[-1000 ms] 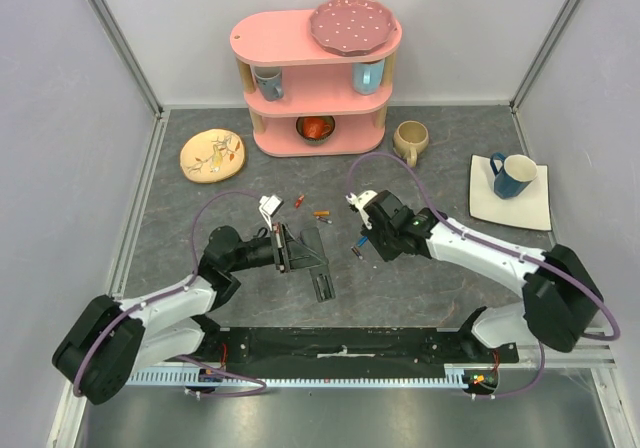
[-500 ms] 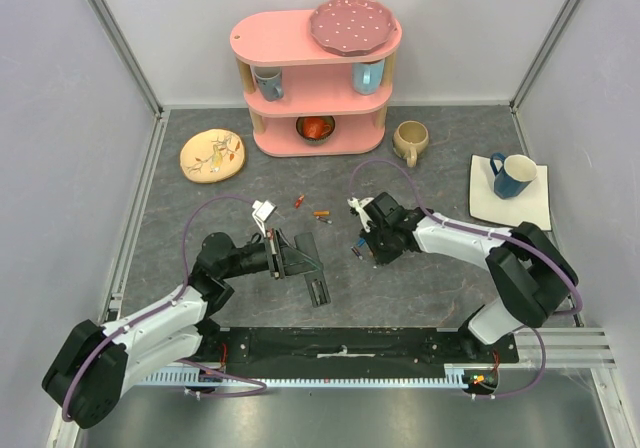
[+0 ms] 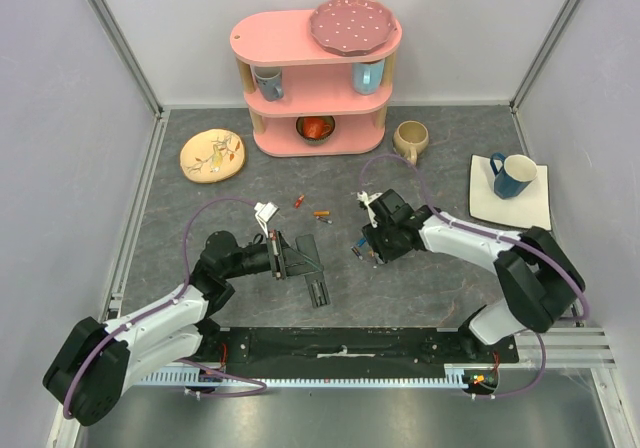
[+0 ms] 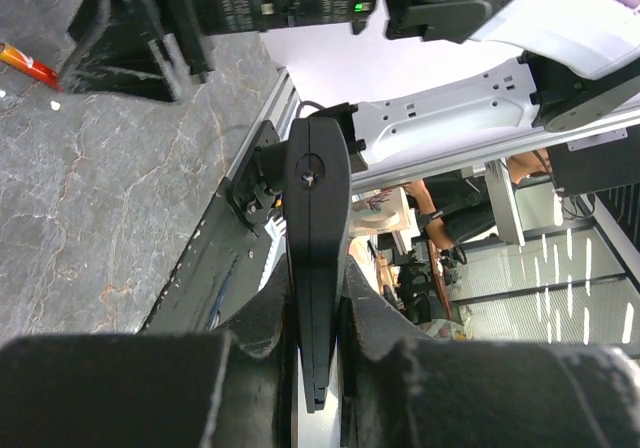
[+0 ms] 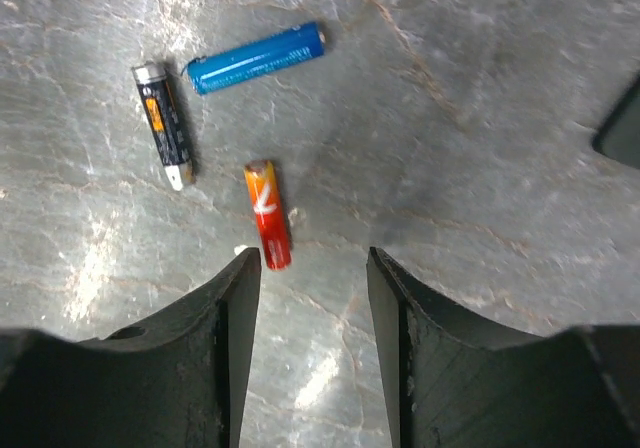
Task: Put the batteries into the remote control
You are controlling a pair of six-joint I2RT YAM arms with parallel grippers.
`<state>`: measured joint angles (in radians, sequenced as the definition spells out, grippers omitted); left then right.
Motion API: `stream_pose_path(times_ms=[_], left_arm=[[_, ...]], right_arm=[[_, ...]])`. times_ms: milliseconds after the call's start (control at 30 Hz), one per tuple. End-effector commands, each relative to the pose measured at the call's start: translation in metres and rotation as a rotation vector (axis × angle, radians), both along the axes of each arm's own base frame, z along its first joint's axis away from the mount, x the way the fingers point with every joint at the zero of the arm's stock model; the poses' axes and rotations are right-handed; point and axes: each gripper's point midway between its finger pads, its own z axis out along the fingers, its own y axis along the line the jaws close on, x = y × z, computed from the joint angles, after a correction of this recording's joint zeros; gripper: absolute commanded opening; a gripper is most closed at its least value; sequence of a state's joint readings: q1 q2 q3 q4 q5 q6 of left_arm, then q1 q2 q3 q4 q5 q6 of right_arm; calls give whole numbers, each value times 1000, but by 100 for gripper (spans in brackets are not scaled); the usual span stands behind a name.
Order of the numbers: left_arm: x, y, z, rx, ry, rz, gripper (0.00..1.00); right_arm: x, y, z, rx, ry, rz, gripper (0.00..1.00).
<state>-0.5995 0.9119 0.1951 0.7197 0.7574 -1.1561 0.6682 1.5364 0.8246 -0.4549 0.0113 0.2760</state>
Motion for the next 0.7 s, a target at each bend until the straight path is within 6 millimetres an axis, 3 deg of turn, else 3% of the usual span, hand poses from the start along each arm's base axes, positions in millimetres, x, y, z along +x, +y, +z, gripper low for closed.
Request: stream_pose_path(times_ms=[0, 133, 200, 400, 667], left_arm=[[7, 0, 7, 3, -69, 21, 2], [8, -1, 5, 8, -64, 26, 2], [9, 0, 4, 11, -59, 29, 2], [13, 3, -4, 24, -31, 79, 2], [14, 9, -9, 33, -24, 123, 2]], right_arm=[[7, -9, 36, 16, -94, -67, 55], [13, -4, 64, 112, -167, -143, 55], [13, 3, 67, 175, -173, -194, 53], [10, 15, 55, 301, -150, -365, 50], [17, 19, 42, 146, -224, -286, 51]])
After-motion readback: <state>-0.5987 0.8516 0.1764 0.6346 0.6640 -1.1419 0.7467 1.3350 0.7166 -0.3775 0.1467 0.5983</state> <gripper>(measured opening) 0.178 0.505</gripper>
